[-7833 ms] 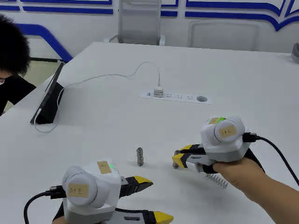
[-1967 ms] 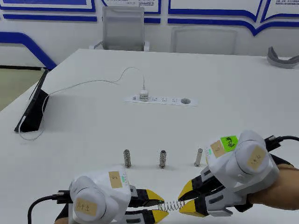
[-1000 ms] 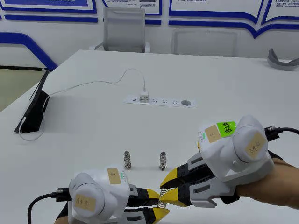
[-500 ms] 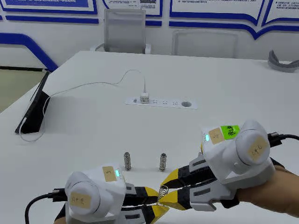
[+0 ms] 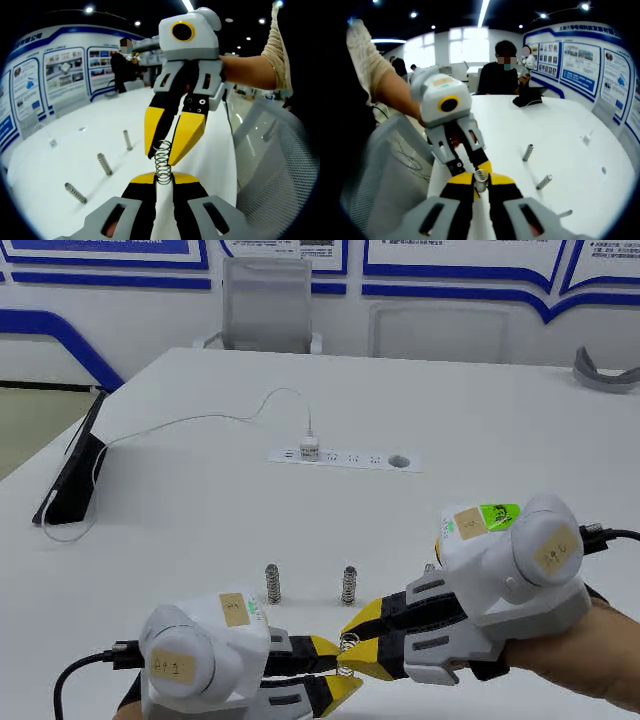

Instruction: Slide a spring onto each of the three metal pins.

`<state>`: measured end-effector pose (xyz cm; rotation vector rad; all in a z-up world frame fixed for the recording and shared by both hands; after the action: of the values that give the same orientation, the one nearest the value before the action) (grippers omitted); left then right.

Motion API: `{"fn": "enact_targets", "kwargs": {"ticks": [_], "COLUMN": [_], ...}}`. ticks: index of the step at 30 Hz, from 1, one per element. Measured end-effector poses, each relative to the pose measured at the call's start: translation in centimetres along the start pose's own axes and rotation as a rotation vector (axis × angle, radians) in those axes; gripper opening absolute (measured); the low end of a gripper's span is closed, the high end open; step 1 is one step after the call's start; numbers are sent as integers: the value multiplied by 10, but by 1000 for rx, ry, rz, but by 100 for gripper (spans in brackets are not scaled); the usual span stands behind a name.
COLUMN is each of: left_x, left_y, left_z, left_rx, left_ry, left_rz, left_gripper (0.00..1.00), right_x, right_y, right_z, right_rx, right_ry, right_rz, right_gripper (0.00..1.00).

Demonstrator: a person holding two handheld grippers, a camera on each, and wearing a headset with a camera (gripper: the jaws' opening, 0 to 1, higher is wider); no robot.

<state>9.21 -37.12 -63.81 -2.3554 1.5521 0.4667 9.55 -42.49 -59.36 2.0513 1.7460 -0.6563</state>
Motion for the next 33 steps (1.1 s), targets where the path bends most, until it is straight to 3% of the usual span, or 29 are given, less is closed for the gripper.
{"fn": "enact_targets", "kwargs": {"ticks": [20, 33], "left_x": [-23, -47], "left_y": [-25, -44], "left_z": [0, 10], "left_rx": [-89, -135], "left_ry": [36, 45], "left_rz": [-96, -190], "left_gripper": [34, 43], "right_x": [-15, -40], "right_y": [12, 30], "right_z": [2, 12], "right_rx": [30, 71], "right_ry": [17, 31], "right_rz": [57, 144], "right_gripper": [12, 12]}}
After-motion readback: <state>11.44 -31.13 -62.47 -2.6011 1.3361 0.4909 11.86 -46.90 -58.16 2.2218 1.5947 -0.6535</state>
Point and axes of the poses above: the centre of the closed fingertips' face, and the gripper's own axes: x roughly forward along the fingers, y roughly to its right, z roughly out of its underside, the point moved 5 cm from there along -x, roughly backward along the fingers, and after that the axes turned 3 degrees about -z, right-handed, at the moved point
